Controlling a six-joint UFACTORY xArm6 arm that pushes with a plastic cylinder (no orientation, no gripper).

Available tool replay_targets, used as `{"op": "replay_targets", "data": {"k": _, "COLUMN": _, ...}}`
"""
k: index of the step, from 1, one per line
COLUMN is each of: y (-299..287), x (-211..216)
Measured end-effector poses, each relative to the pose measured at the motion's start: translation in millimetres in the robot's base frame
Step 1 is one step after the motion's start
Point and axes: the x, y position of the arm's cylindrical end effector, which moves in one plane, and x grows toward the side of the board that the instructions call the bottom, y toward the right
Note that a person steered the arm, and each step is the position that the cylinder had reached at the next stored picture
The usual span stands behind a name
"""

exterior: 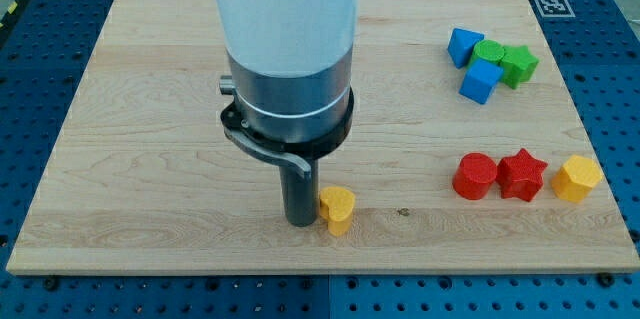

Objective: Place the yellow heart close to the red circle

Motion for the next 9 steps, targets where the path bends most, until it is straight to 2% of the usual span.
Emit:
{"op": "replay_targets", "data": {"k": 2, "y": -2, "x": 32}}
{"op": "replay_targets", "data": {"k": 4, "y": 9, "x": 17}}
{"op": "replay_targets", "data": {"k": 6, "y": 56, "x": 17}}
{"op": "replay_targets", "data": {"k": 9, "y": 105, "x": -12}}
